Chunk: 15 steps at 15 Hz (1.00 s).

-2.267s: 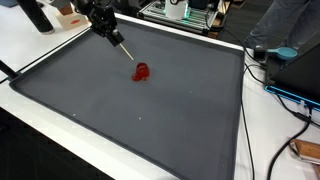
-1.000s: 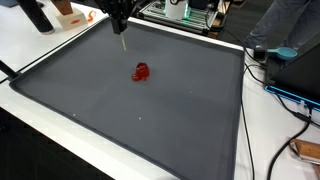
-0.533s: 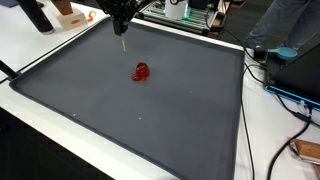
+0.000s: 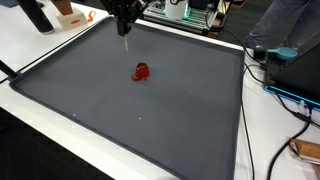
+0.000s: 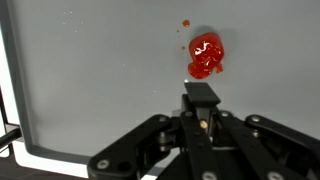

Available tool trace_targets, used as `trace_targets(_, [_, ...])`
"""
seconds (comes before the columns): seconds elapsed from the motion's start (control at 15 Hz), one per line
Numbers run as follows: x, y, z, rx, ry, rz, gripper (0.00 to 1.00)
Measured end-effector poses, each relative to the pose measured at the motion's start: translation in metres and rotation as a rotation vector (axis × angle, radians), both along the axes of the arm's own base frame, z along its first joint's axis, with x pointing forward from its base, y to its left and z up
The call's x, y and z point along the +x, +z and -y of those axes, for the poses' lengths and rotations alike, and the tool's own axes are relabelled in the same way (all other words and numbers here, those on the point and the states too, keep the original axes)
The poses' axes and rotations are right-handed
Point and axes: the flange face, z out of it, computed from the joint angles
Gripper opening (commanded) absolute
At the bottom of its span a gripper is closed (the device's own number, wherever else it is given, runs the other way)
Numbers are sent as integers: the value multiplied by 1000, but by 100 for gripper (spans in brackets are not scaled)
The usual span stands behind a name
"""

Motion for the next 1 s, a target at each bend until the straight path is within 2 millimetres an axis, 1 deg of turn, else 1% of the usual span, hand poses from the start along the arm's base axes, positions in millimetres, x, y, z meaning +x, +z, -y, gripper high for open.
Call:
trace_targets(0.27, [-6, -14, -21, -122, -82, -2, 3])
trace_targets(0.47, [-13, -28, -36, -233, -139, -2, 3])
trace_targets(0.8, [-24, -61, -62, -435, -210, 14, 3])
trace_targets(1.0, [-26, -81, -72, -535, -270, 22, 3])
